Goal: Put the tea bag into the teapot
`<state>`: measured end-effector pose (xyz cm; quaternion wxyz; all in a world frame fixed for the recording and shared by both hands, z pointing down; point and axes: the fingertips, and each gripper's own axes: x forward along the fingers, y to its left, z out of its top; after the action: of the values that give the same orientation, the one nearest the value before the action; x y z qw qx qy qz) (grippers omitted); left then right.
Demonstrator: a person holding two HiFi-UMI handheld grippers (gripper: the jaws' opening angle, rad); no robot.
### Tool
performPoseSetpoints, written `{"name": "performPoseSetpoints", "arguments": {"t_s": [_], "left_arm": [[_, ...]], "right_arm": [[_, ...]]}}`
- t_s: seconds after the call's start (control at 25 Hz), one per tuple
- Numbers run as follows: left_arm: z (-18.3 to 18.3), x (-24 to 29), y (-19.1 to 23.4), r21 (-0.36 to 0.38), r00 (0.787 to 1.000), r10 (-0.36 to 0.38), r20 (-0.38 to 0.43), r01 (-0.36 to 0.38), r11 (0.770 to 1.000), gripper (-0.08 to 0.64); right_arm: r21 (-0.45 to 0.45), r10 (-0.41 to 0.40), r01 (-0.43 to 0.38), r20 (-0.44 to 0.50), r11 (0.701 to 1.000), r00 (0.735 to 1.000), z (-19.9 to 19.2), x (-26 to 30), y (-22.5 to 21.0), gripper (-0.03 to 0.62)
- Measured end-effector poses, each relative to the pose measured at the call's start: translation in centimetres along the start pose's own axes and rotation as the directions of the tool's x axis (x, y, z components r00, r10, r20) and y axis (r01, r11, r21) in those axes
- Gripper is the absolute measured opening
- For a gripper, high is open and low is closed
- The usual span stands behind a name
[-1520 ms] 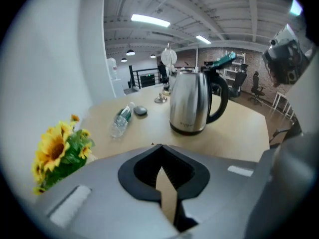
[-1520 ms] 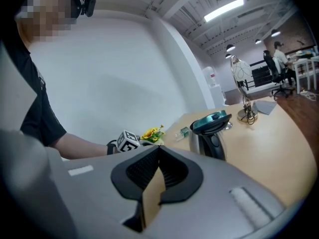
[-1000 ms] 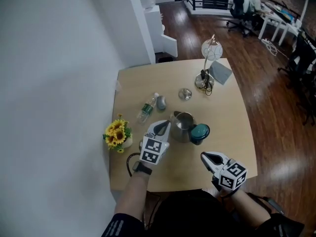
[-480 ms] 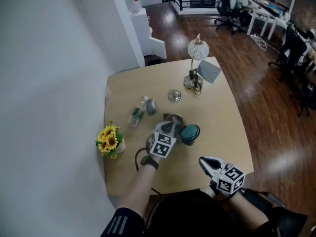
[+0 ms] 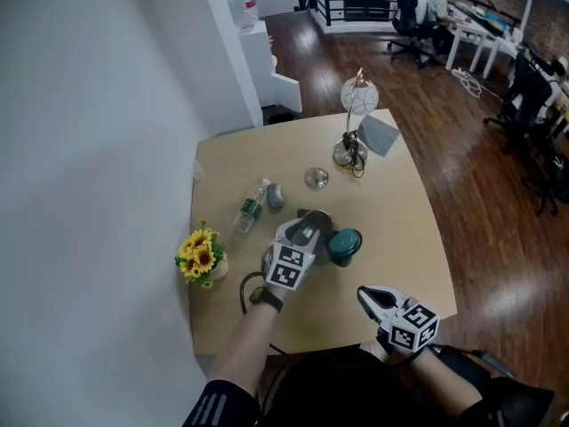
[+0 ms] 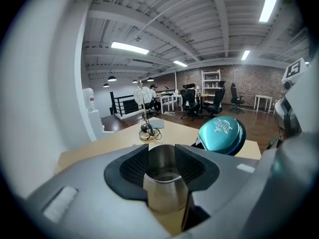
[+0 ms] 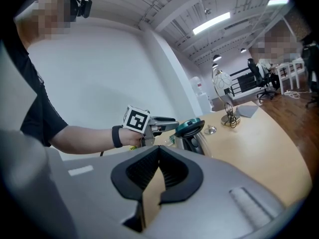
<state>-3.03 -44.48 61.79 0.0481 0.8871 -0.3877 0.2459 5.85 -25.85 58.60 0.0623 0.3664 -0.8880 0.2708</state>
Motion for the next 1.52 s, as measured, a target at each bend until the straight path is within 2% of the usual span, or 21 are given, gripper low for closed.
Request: {"name": "performPoseSetpoints", "arguments": {"t_s": [0.08, 0.2, 0.32, 0.4, 0.56, 0.68, 0.8, 0.92, 1.0, 1.2, 1.36, 1.52], "left_arm": [[1.7, -1.4, -0.3, -0.003, 0.999, -0.016, 0.051, 0.017, 1.000, 0.195], [4.2, -4.1, -0.5, 0.004, 0.992, -0.035, 0.123, 0.035, 0.999, 0.206], [5.7, -7.3, -0.7, -0.025, 0.982, -0.055, 0.182, 0.061, 0.998, 0.206], [5.9, -9.5, -0.9, -0.008, 0.978, -0.059, 0.202, 0.062, 0.998, 0.201], [5.5, -13.9, -1.2, 0.100, 0.973, -0.025, 0.231, 0.002, 0.995, 0.175], [4.4, -17.1, -1.7, 0.084, 0.966, -0.012, 0.258, -0.010, 0.996, 0.175], [2.5, -19.5, -3.5, -0.004, 0.969, -0.053, 0.243, 0.055, 0.998, 0.178], [0.7, -21.6, -6.0, -0.110, 0.971, -0.095, 0.220, 0.122, 0.986, 0.178], [0.1, -23.2, -7.8, -0.152, 0.971, -0.103, 0.216, 0.138, 0.979, 0.181], [-0.6, -26.6, -13.4, -0.124, 0.984, -0.054, 0.171, 0.076, 0.989, 0.179], [-1.6, -28.6, -19.0, -0.095, 0.987, 0.020, 0.161, -0.005, 0.995, 0.143], [-3.1, -30.8, -24.8, -0.120, 0.991, 0.017, 0.136, -0.001, 0.993, 0.140]], "right_arm": [[-0.006, 0.009, -0.009, 0.002, 1.000, 1.000, 0.2, 0.3, 0.4, 0.008], [-0.010, 0.018, -0.018, 0.010, 1.000, 1.000, 0.6, 0.9, 0.9, 0.008], [-0.009, 0.026, -0.026, 0.028, 1.000, 0.999, 1.1, 1.1, 1.6, 0.008], [-0.012, 0.036, -0.035, 0.040, 0.999, 0.999, 1.5, 1.0, 2.1, 0.008], [-0.003, 0.038, -0.038, 0.071, 0.999, 0.997, 2.1, 0.6, 2.7, 0.008], [0.031, 0.035, -0.037, 0.086, 0.999, 0.996, 1.8, 0.3, 3.4, 0.008], [0.046, 0.048, -0.053, 0.101, 0.998, 0.994, 1.4, -0.5, 4.9, 0.008], [0.027, 0.070, -0.073, 0.103, 0.997, 0.992, 1.1, -2.1, 6.2, 0.008], [0.013, 0.083, -0.085, 0.096, 0.996, 0.992, 0.6, -3.4, 6.9, 0.008], [-0.044, 0.127, -0.124, 0.074, 0.991, 0.989, -1.6, -7.9, 9.2, 0.008], [-0.088, 0.176, -0.171, 0.053, 0.981, 0.983, -4.3, -12.3, 11.6, 0.008], [-0.111, 0.178, -0.174, 0.024, 0.978, 0.984, -7.2, -17.2, 13.3, 0.008]]}}
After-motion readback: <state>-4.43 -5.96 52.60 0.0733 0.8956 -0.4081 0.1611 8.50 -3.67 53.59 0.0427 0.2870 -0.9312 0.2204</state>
